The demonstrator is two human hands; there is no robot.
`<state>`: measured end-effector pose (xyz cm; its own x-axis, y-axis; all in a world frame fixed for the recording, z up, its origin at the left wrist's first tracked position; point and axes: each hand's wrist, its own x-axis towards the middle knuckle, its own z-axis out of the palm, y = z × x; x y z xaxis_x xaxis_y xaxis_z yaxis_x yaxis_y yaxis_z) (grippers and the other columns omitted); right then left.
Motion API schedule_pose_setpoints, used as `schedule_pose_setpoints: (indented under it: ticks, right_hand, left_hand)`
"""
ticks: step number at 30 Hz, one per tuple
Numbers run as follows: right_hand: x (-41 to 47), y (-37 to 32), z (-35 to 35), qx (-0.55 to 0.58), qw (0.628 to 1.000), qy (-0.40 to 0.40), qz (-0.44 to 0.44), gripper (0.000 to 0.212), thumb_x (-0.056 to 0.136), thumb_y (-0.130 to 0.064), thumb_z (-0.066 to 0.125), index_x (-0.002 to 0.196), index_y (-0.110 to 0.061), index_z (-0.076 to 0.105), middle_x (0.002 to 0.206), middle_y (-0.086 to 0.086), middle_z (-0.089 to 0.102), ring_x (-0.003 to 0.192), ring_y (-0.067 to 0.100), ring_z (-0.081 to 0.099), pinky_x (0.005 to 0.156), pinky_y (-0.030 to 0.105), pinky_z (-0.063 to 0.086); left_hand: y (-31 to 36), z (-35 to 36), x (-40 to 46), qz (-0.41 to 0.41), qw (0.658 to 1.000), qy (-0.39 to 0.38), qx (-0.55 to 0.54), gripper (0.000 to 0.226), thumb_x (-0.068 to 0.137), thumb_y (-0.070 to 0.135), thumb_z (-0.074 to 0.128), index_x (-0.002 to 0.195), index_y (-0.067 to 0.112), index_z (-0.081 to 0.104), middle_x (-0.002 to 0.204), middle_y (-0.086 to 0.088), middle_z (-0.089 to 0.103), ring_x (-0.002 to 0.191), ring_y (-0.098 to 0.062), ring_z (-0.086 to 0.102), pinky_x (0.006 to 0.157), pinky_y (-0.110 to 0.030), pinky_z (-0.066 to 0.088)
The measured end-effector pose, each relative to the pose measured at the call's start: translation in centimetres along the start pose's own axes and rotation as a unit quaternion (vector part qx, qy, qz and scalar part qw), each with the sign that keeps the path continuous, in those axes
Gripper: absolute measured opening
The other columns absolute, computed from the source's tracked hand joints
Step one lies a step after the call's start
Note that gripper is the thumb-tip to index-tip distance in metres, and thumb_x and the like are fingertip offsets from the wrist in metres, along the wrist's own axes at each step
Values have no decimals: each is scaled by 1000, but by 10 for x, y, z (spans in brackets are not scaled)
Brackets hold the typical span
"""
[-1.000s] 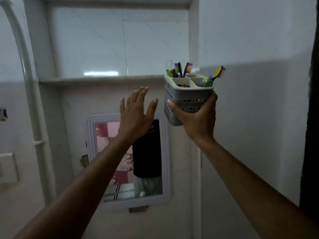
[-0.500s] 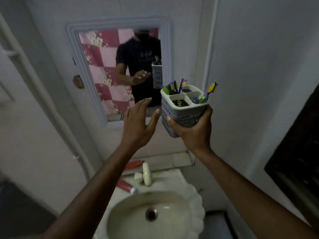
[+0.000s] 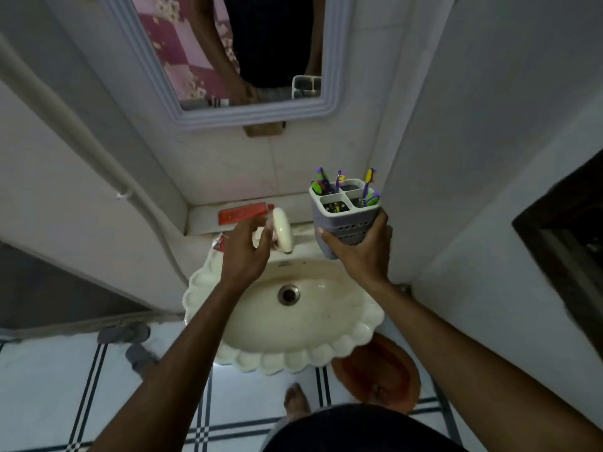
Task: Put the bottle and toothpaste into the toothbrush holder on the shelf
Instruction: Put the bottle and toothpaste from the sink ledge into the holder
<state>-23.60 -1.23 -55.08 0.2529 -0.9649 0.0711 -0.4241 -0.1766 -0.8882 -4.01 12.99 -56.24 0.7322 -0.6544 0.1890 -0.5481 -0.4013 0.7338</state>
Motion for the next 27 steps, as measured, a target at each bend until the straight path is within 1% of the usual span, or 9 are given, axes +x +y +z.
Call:
schedule_pose_setpoints:
  ticks: [3, 6, 9, 14, 17, 20, 22, 25, 27]
  right_hand:
    - [-2, 24, 22, -51, 998, -9, 26, 126, 53, -76, 93, 156, -28, 36, 141, 9, 60, 131, 36, 59, 105, 46, 53]
    - [1, 37, 45, -47, 997, -26, 54, 129, 54, -75, 94, 158, -26, 35, 149, 4, 61, 137, 32, 60, 102, 38, 53]
    - [6, 44, 66, -46, 996, -34, 74, 127, 56, -67, 99, 157, -22, 36, 155, 1, 59, 141, 28, 61, 99, 32, 50]
    - [16, 51, 86, -23, 995, -47, 85, 127, 60, -46, 107, 157, -10, 33, 158, 7, 56, 143, 27, 59, 112, 41, 55]
    - [13, 56, 90, -24, 993, -54, 99, 132, 58, -51, 107, 158, -10, 30, 161, 7, 54, 144, 27, 58, 109, 34, 52]
    - [6, 61, 89, -28, 992, -62, 103, 140, 55, -61, 105, 160, -10, 28, 161, 6, 53, 146, 27, 57, 113, 44, 54]
    - [2, 65, 86, -25, 992, -68, 104, 140, 54, -69, 102, 159, -12, 29, 159, 4, 54, 145, 25, 57, 114, 46, 54]
    - [1, 65, 78, -12, 990, -90, 106, 137, 54, -75, 99, 158, -19, 29, 158, -2, 54, 141, 19, 59, 115, 39, 54]
    - [1, 65, 74, 3, 990, -100, 102, 130, 60, -75, 97, 158, -23, 29, 155, -6, 54, 136, 15, 59, 113, 37, 54]
  left_hand:
    - [-28, 10, -8, -70, 997, -3, -28, 28, 107, 29, 65, 125, 9, 73, 120, -5, 75, 107, -25, 71, 89, -44, 60]
    - [-52, 11, -10, -112, 993, -37, 5, 30, 108, 23, 63, 131, 5, 70, 125, -11, 74, 113, -30, 71, 96, -47, 57]
    - [-73, 8, -6, -84, 987, -92, 103, 33, 107, 17, 62, 138, 6, 67, 134, -11, 70, 125, -33, 64, 102, -48, 51]
    - [-99, -1, 20, -38, 936, -225, 268, 52, 101, 15, 65, 151, 19, 55, 156, -2, 53, 146, -30, 46, 115, -47, 38]
    - [-109, -1, 34, 24, 894, -261, 364, 58, 94, 15, 68, 150, 26, 56, 150, -2, 51, 142, -30, 45, 116, -45, 36]
    - [-114, 0, 43, 70, 865, -265, 419, 55, 95, 16, 68, 147, 26, 57, 146, -4, 49, 137, -30, 45, 115, -44, 37]
    - [-116, 1, 41, 79, 872, -250, 414, 52, 95, 13, 67, 145, 24, 58, 146, -4, 51, 138, -30, 46, 114, -44, 37]
    - [-117, 1, 35, 57, 909, -215, 353, 43, 96, 10, 64, 137, 21, 61, 138, -5, 64, 133, -33, 54, 109, -47, 36]
    - [-116, -2, 31, 31, 936, -191, 295, 35, 100, 19, 64, 135, 19, 61, 128, -6, 71, 124, -34, 62, 105, -48, 40]
